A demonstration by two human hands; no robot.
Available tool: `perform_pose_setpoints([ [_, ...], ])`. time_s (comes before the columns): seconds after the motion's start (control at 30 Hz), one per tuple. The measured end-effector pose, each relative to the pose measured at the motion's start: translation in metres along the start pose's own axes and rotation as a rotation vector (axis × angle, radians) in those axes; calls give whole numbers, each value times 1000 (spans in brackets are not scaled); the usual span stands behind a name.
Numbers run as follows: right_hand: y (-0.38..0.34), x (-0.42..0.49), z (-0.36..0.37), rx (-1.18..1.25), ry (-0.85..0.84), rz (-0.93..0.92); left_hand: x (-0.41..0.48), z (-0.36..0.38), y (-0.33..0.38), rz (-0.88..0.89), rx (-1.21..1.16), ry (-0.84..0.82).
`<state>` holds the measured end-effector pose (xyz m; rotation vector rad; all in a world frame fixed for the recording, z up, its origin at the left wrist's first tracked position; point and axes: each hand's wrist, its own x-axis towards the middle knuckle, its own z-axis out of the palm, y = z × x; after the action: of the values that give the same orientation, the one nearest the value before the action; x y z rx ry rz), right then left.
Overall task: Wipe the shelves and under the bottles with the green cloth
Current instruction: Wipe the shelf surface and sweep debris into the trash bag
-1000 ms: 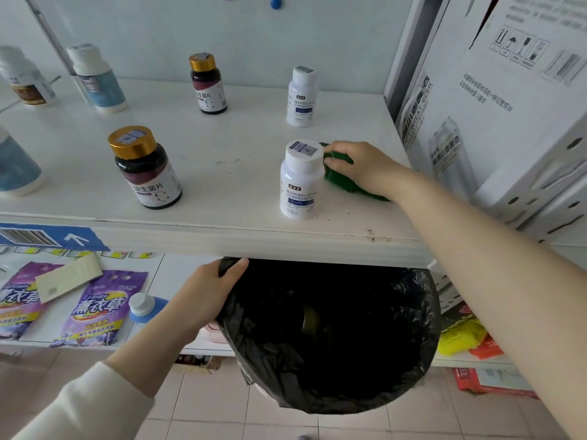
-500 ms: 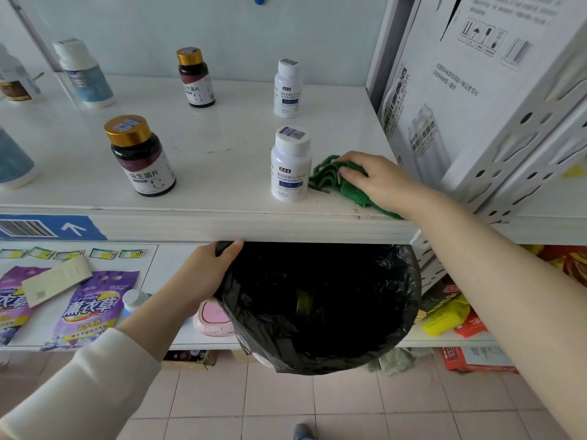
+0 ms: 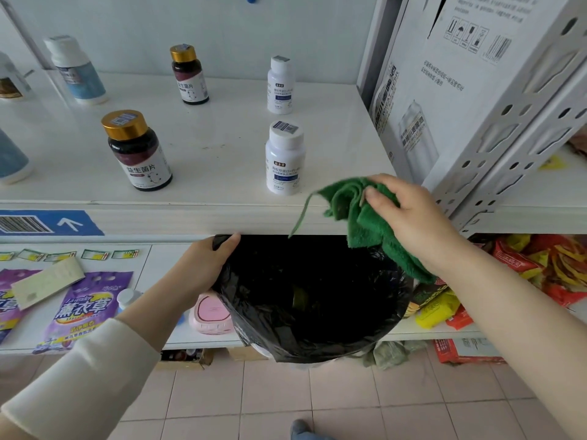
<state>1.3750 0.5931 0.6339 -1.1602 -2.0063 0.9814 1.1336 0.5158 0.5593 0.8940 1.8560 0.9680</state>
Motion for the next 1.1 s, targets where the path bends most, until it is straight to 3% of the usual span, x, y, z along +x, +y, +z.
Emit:
perform_pose_setpoints([
  [0.07, -3, 13, -4, 38, 182, 38, 0, 0, -1, 6, 0, -5],
  [0.17, 0, 43, -7, -212, 351, 62, 1, -1, -3, 2, 0, -2],
  [0.27, 10, 62, 4, -386, 251, 125, 1, 0, -4, 3, -8, -2],
  [0.37, 13, 51, 17, -523, 198, 46, 0, 0, -5, 19, -19, -1],
  [0.53, 1, -1, 38, -442, 100, -171, 0, 0, -6, 42, -20, 4],
  [0.63, -11, -17, 33, -360, -13, -180, 1, 0, -7, 38, -22, -1],
  [0.8, -6, 13, 10, -304, 271, -102, 1, 0, -7, 59, -16, -1],
  [0.93, 14, 40, 23, -427, 253, -35, 0, 1, -7, 71, -6, 7],
  [1.1, 12, 20, 45, -509, 162, -244, 2, 0, -9, 66, -9, 8],
])
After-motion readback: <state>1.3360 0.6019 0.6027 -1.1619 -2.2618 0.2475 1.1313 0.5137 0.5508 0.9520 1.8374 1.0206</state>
